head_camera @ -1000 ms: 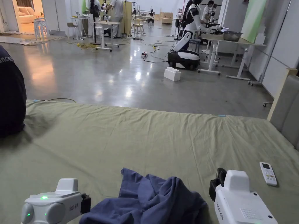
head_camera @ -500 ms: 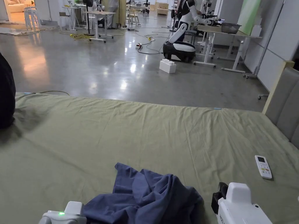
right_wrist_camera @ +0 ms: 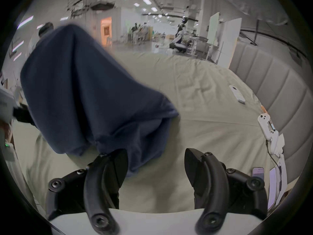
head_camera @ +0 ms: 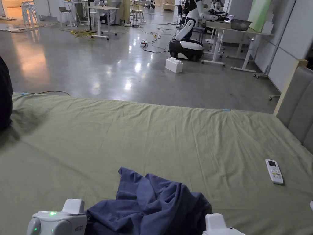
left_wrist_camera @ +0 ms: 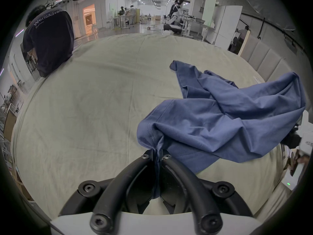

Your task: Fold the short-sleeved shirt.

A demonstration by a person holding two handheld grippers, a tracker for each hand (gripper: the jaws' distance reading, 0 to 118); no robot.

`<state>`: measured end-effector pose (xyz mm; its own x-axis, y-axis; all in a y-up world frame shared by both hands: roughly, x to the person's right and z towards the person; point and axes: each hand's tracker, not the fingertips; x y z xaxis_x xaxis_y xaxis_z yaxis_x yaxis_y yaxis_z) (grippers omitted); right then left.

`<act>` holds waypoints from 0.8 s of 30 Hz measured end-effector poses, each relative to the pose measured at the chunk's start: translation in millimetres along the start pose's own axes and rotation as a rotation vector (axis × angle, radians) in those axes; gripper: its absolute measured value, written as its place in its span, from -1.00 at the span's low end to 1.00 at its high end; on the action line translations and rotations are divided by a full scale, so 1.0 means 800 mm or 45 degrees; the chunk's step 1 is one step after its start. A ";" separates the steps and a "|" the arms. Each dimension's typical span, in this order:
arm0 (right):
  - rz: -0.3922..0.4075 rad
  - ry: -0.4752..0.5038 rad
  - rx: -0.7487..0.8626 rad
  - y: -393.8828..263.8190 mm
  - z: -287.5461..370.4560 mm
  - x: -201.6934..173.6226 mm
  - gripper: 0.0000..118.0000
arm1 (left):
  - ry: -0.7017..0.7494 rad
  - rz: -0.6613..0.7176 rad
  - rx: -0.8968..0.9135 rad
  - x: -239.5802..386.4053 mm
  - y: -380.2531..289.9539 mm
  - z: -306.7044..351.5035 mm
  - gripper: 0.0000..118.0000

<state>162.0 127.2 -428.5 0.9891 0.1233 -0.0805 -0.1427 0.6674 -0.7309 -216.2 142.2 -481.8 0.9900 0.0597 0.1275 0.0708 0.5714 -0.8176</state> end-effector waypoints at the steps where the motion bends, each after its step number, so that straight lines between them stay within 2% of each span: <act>1: -0.007 0.007 0.000 0.002 -0.010 -0.005 0.25 | -0.002 0.005 0.005 0.001 0.001 -0.001 -0.88; 3: -0.002 0.033 -0.012 0.005 -0.028 -0.012 0.24 | -0.006 0.025 0.011 0.000 0.000 -0.002 -0.88; 4: 0.011 0.026 -0.041 0.006 -0.034 -0.016 0.13 | -0.007 0.033 0.011 -0.001 0.000 -0.002 -0.88; 6: 0.021 0.004 -0.067 0.005 -0.044 -0.019 -0.28 | -0.005 0.050 0.004 -0.001 -0.004 -0.004 -0.88; 7: 0.001 0.016 -0.072 0.003 -0.046 -0.017 -0.39 | -0.007 0.060 0.006 -0.002 -0.007 -0.005 -0.88; 8: -0.042 0.021 -0.065 0.000 -0.048 -0.015 -0.39 | -0.008 0.067 0.008 -0.002 -0.009 -0.005 -0.88; 9: -0.063 -0.001 -0.055 -0.001 -0.045 -0.014 -0.70 | -0.008 0.073 0.011 -0.002 -0.011 -0.005 -0.88; 13: -0.121 -0.009 -0.031 -0.004 -0.030 0.000 -0.84 | -0.010 0.075 0.041 -0.004 -0.014 -0.003 -0.88; 24: -0.178 -0.119 0.263 0.048 0.056 0.058 -0.87 | -0.040 0.085 0.270 -0.010 0.049 0.060 -0.88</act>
<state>200.5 191.7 -430.2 0.9934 0.0804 0.0813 -0.0190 0.8175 -0.5757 -227.4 203.5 -488.2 0.9871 0.1267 0.0975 -0.0250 0.7245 -0.6888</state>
